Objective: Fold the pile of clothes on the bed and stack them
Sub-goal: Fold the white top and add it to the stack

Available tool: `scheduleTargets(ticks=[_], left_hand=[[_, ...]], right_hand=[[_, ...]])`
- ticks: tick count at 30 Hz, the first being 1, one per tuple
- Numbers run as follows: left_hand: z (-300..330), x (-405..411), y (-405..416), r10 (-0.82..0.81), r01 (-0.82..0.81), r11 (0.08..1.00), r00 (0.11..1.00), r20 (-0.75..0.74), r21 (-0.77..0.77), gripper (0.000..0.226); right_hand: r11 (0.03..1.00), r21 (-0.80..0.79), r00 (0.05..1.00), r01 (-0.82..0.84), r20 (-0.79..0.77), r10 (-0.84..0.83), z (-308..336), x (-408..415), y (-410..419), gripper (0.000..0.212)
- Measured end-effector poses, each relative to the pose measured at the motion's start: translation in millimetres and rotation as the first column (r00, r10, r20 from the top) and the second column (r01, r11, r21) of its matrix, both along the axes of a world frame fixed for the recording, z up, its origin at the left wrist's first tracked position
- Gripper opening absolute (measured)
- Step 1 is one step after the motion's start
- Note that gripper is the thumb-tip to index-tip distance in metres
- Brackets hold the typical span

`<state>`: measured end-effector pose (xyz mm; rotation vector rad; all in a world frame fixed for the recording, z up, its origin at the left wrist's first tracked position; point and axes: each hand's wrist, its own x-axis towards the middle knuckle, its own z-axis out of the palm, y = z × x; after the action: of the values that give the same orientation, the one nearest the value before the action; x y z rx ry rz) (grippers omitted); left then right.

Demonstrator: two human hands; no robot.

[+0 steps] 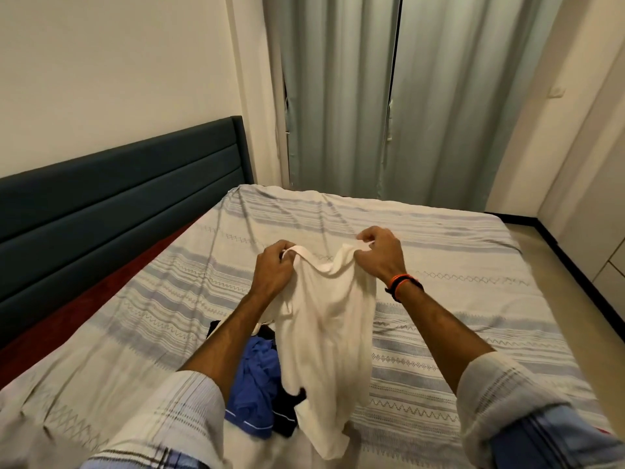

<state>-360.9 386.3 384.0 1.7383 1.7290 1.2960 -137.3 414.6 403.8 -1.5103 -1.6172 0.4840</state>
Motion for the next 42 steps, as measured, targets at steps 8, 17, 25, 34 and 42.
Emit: scheduleTargets(ticks=[8,17,25,34,42], left_hand=[[23,29,3,-0.225,0.229,0.971,0.973,-0.056,0.068,0.016],[10,1,-9,-0.042,0.013,0.997,0.917,-0.396,-0.075,0.032],[27,2,-10,0.032,-0.034,0.996,0.999,0.027,0.087,0.026],[41,26,-7,-0.119,0.115,0.990,0.992,0.043,0.081,0.024],[33,16,-16,-0.199,0.223,0.973,0.941,0.272,-0.058,0.034]], right_hand=[[0.914,0.029,0.895,-0.405,0.214,0.390,15,-33,-8,0.030],[0.950,0.155,0.960,-0.272,-0.026,0.279,10,-16,-12,0.003],[0.988,0.010,0.986,-0.153,0.074,0.152,-2,1,-4,0.013],[0.892,0.146,0.902,-0.427,0.000,0.432,17,-24,-20,0.045],[0.872,0.122,0.879,-0.474,-0.003,0.478,31,-18,-11,0.008]])
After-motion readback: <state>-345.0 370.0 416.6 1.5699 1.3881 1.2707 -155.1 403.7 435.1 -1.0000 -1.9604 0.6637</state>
